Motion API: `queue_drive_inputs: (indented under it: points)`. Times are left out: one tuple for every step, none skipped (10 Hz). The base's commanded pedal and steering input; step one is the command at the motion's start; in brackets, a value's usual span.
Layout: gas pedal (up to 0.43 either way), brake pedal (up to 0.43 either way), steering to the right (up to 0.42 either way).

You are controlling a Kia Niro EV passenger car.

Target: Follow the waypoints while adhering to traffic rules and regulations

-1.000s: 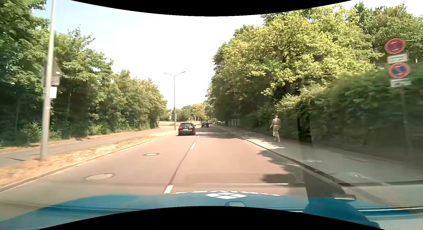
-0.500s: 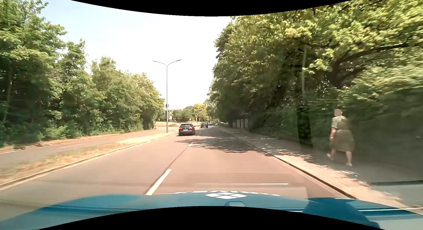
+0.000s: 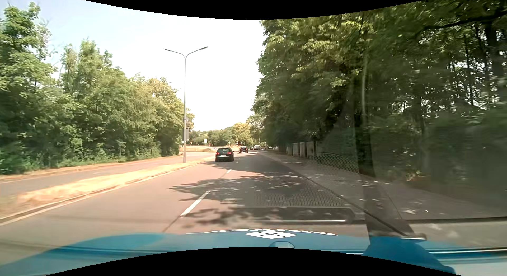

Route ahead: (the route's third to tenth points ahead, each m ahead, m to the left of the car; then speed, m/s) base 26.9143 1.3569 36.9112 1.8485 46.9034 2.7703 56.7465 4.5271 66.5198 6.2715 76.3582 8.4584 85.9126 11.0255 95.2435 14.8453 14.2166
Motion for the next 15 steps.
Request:
queue_drive_inputs:
  points:
    - [0.000,0.000,-0.014]
    - [0.000,0.000,-0.013]
    - [0.000,0.000,-0.013]
    - [0.000,0.000,-0.014]
    - [0.000,0.000,-0.013]
    - [0.000,0.000,-0.013]
    - [0.000,0.000,-0.013]
    - [0.000,0.000,-0.013]
    - [0.000,0.000,-0.013]
    - [0.000,0.000,-0.013]
    - [0.000,0.000,-0.013]
    - [0.000,0.000,-0.013]
    - [0.000,0.000,-0.013]
    - [0.000,0.000,-0.013]
    - [0.000,0.000,-0.014]
